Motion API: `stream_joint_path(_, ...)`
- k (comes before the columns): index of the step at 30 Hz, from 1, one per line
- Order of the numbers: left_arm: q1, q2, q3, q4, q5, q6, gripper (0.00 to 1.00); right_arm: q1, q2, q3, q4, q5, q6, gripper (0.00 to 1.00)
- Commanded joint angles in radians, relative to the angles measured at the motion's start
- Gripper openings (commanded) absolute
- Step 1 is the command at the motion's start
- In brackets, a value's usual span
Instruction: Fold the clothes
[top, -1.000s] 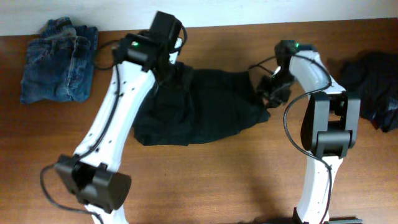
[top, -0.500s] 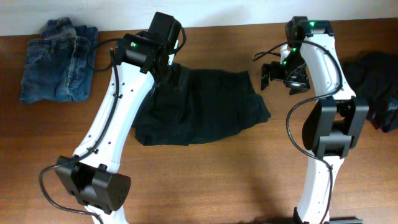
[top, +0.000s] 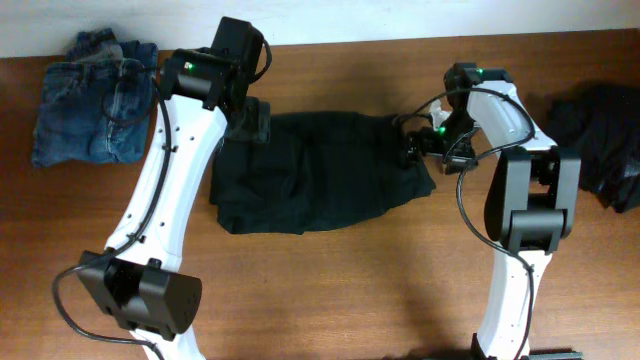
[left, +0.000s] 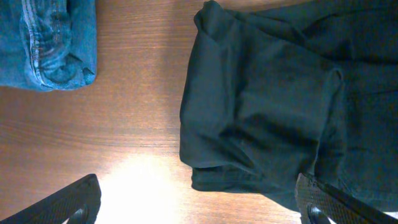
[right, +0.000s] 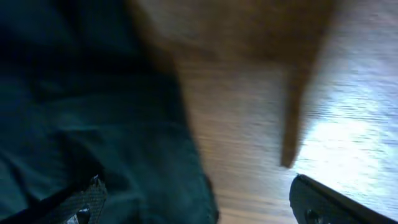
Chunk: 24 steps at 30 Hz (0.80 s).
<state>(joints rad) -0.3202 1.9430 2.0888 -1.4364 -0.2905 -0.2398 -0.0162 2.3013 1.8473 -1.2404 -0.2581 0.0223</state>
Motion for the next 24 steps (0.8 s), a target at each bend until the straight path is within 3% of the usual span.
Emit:
stream_joint_path(1, 0.001, 0.007, -0.010, -0.001, -0.021, -0.018, 0.99, 0.032, -0.004, -0.010, 0.015, -0.074, -0.019, 0.99)
stream_joint_path(16, 0.001, 0.007, -0.010, -0.014, -0.020, -0.018, 0.99, 0.106, -0.004, -0.012, 0.041, -0.066, -0.018, 0.99)
stream_joint_path(20, 0.001, 0.007, -0.010, -0.013, -0.020, -0.018, 0.99, 0.101, -0.004, -0.011, 0.041, 0.102, 0.071, 0.99)
stream_joint_path(24, 0.001, 0.007, -0.010, -0.011, -0.020, -0.018, 0.99, 0.081, -0.004, -0.011, 0.036, 0.132, 0.071, 0.99)
